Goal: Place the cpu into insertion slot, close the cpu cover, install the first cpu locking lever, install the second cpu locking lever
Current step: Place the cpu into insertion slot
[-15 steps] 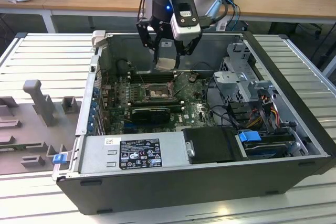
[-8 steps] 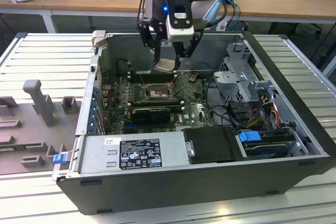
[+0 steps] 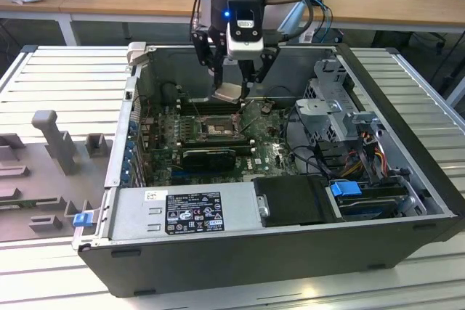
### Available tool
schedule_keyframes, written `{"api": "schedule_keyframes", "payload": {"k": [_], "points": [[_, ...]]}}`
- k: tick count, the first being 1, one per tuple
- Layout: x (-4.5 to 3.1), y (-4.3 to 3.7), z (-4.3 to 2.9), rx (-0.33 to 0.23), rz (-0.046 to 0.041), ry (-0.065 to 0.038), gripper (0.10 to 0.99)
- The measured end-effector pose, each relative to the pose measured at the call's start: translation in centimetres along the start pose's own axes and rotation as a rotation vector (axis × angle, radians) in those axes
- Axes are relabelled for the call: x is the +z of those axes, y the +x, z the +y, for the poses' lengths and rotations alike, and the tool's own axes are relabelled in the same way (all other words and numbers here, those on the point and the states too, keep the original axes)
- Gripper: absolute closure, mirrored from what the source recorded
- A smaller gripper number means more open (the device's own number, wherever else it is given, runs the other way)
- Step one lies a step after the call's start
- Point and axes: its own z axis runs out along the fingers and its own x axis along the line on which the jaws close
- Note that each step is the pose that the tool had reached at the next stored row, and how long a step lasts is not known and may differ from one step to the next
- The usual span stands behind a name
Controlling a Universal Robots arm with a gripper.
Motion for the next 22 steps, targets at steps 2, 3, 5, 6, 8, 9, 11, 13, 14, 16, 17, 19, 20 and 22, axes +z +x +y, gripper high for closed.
{"api": "schedule_keyframes", "payload": {"k": [2, 3, 5, 6, 8, 9, 11, 13, 14, 16, 17, 19, 20, 22], "points": [[0.08, 0.00, 0.00, 0.020, -0.0012, 0.001, 0.545], [0.10, 0.00, 0.00, 0.025, -0.0014, 0.001, 0.545], [0.24, 0.00, -0.01, 0.053, -0.0026, 0.002, 0.545], [0.30, 0.00, -0.01, 0.067, -0.0034, 0.003, 0.545], [0.35, 0.00, -0.01, 0.091, -0.0042, 0.003, 0.545], [0.37, 0.00, -0.01, 0.105, -0.0047, 0.003, 0.545], [0.40, 0.00, -0.01, 0.121, -0.0051, 0.004, 0.545], [0.43, 0.00, -0.01, 0.137, -0.0055, 0.004, 0.545], [0.46, 0.00, -0.01, 0.148, -0.0056, 0.003, 0.545], [0.51, 0.00, -0.01, 0.172, -0.0062, 0.003, 0.545], [0.52, 0.00, -0.01, 0.180, -0.0064, 0.003, 0.545], [0.56, 0.00, -0.01, 0.204, -0.0069, 0.003, 0.545], [0.58, 0.00, -0.01, 0.211, -0.0072, 0.003, 0.545], [0.62, 0.00, -0.02, 0.238, -0.0077, 0.003, 0.545]]}}
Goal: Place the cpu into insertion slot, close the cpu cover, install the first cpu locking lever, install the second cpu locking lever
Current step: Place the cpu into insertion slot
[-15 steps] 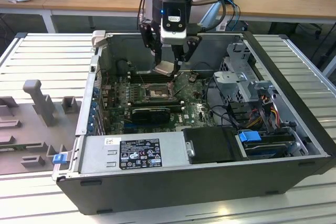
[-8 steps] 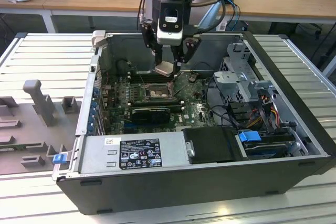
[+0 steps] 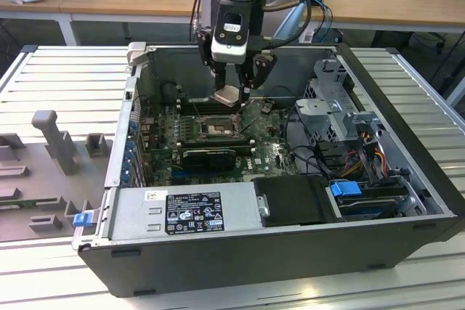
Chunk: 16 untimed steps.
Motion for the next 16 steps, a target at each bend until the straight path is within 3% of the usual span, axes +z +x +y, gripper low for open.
{"api": "schedule_keyframes", "payload": {"k": [16], "points": [[0.54, 0.01, 0.00, 0.191, -0.0065, 0.002, 0.545]]}}
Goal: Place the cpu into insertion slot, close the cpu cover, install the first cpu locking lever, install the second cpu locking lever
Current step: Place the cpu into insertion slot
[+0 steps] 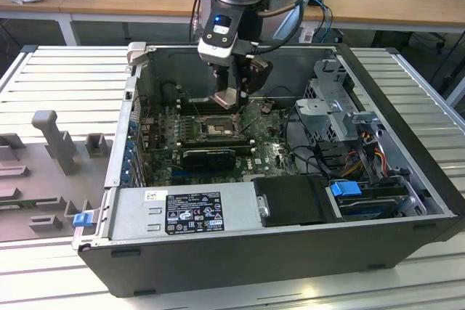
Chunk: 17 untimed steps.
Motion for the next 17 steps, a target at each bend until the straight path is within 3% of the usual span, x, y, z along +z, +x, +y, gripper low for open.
{"api": "schedule_keyframes", "payload": {"k": [6, 17], "points": [[0.26, 0.03, 0.01, 0.090, -0.0047, 0.002, 0.545], [0.52, 0.04, 0.02, 0.205, -0.0085, 0.004, 0.545]]}}
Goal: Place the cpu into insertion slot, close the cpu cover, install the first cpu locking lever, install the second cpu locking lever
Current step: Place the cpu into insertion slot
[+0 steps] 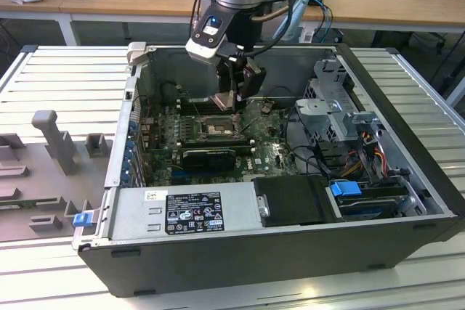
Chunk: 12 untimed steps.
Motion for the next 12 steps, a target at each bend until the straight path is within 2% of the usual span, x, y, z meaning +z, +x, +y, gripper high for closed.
{"api": "schedule_keyframes", "payload": {"k": [5, 8, 12], "points": [[0.12, 0.01, 0.00, 0.050, -0.0018, 0.001, 0.545], [0.23, 0.13, 0.05, 0.084, -0.0068, 0.003, 0.545], [0.34, 0.16, 0.06, 0.126, -0.0088, 0.004, 0.545]]}}
